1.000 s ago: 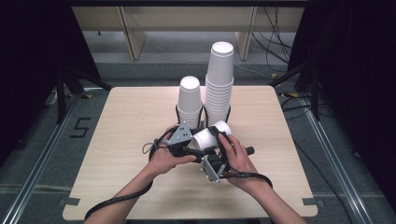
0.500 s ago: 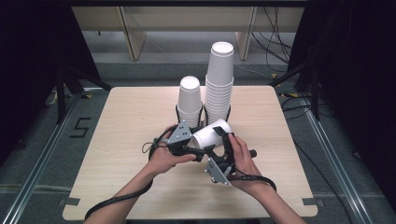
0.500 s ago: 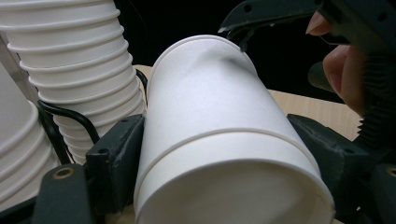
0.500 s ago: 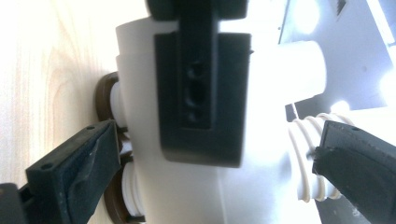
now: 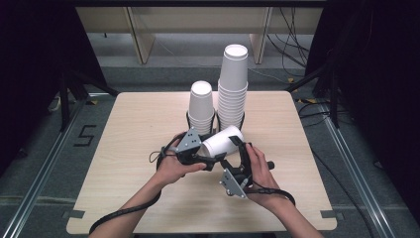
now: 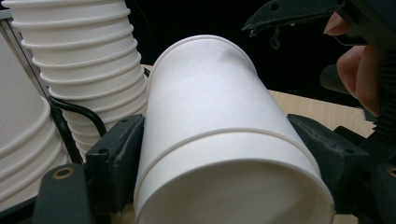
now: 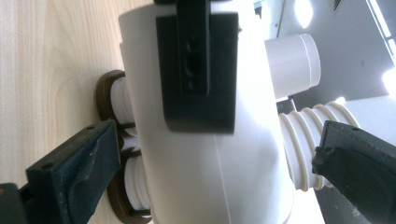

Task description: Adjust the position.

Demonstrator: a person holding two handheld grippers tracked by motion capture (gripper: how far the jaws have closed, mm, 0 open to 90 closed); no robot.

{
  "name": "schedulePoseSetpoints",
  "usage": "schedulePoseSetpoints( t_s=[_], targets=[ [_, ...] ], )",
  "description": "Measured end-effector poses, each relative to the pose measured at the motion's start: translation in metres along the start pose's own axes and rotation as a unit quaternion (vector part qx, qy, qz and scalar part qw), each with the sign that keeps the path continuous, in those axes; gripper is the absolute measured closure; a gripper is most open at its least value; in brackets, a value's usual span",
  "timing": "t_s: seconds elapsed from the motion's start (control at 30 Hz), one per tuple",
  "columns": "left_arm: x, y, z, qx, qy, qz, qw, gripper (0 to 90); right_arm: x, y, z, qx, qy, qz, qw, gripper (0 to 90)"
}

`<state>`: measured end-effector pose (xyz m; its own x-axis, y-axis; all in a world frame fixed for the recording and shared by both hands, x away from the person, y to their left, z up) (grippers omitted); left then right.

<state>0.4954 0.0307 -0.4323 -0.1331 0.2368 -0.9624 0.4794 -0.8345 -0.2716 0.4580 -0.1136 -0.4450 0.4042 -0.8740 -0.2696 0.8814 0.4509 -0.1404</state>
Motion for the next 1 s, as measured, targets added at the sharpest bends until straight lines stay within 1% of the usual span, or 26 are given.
schedulePoseSetpoints(
  t_s=[0.03, 0.1, 0.2, 0.23, 0.27, 0.3, 0.5, 0.57, 0.6, 0.63, 0.7, 0.73, 0.77, 0.8, 0.83, 0.87, 0.93, 0.97, 1.0],
  targets=[
    [0.000, 0.000, 0.000, -0.001, 0.000, 0.000, 1.0000, 21.8, 0.001, 0.000, -0.001, -0.001, 0.002, -0.003, 1.0000, 0.6],
    [0.001, 0.000, 0.000, -0.002, -0.002, -0.001, 1.0000, 21.8, 0.001, 0.000, 0.000, -0.001, -0.004, -0.002, 1.0000, 0.6],
    [0.002, 0.000, -0.001, -0.003, 0.000, -0.002, 1.0000, 21.8, 0.003, -0.001, -0.002, -0.002, 0.003, -0.006, 1.0000, 0.6],
    [0.002, 0.000, -0.001, -0.003, 0.000, -0.002, 1.0000, 21.8, 0.002, 0.000, -0.002, -0.002, 0.007, -0.001, 1.0000, 0.7],
    [0.002, 0.000, -0.001, -0.003, 0.000, -0.002, 1.0000, 21.8, 0.003, 0.000, -0.001, -0.001, -0.004, -0.004, 1.0000, 0.7],
    [0.002, 0.000, -0.001, -0.004, 0.000, -0.002, 1.0000, 21.8, 0.003, 0.000, -0.001, -0.003, -0.008, -0.003, 1.0000, 0.7],
    [0.002, -0.001, -0.002, -0.006, -0.001, -0.002, 1.0000, 21.8, 0.004, 0.000, -0.001, -0.002, -0.009, -0.004, 1.0000, 0.8],
    [0.002, -0.002, -0.003, -0.008, -0.001, -0.001, 1.0000, 21.7, 0.004, 0.001, -0.002, -0.003, -0.008, -0.001, 1.0000, 0.9],
    [0.002, -0.002, -0.003, -0.010, -0.003, 0.001, 0.9999, 21.7, 0.005, 0.001, -0.002, -0.003, -0.003, 0.000, 1.0000, 0.9],
    [0.002, -0.003, -0.003, -0.010, -0.004, 0.002, 0.9999, 21.8, 0.006, -0.001, -0.002, 0.000, 0.004, -0.009, 1.0000, 1.0],
    [0.002, -0.004, -0.004, -0.011, -0.006, 0.002, 0.9999, 21.7, 0.007, -0.001, -0.001, 0.001, 0.008, -0.010, 0.9999, 1.0],
    [0.003, -0.004, -0.004, -0.012, -0.007, 0.003, 0.9999, 21.7, 0.008, -0.001, -0.001, 0.000, 0.016, -0.011, 0.9998, 1.0],
    [0.003, -0.004, -0.005, -0.013, -0.007, 0.003, 0.9999, 21.7, 0.008, -0.001, 0.000, -0.001, 0.014, -0.009, 0.9999, 1.0],
    [0.003, -0.005, -0.005, -0.014, -0.007, 0.005, 0.9999, 21.7, 0.010, -0.002, -0.004, -0.002, 0.051, -0.019, 0.9985, 1.0],
    [0.003, -0.005, -0.005, -0.015, -0.008, 0.006, 0.9998, 21.7, 0.011, -0.004, -0.005, -0.004, 0.063, -0.027, 0.9976, 1.1],
    [0.003, -0.006, -0.006, -0.015, -0.009, 0.010, 0.9998, 21.7, 0.012, -0.004, -0.004, -0.004, 0.059, -0.025, 0.9979, 1.3],
    [0.003, -0.008, -0.006, -0.017, -0.010, 0.009, 0.9998, 21.7, 0.014, -0.004, -0.003, -0.001, 0.051, -0.023, 0.9984, 1.4],
    [0.004, -0.008, -0.007, -0.019, -0.010, 0.011, 0.9997, 21.7, 0.015, -0.004, -0.001, 0.002, 0.040, -0.023, 0.9990, 1.4],
    [0.004, -0.009, -0.007, -0.021, -0.010, 0.012, 0.9997, 21.7, 0.017, -0.005, 0.000, 0.002, 0.037, -0.023, 0.9991, 1.4]
  ],
)
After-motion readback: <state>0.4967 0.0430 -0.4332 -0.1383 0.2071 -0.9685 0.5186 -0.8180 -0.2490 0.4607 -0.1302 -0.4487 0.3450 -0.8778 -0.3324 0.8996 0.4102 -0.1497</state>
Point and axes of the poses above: each handheld gripper's, and its own axes: y roughly forward along the jaws, x roughly out of its underside, z roughly to its right, the point moved 4 cm from there along y, roughly forward along the jaws, and after that the axes turned 1 degree about -z, right-handed, at the moved point
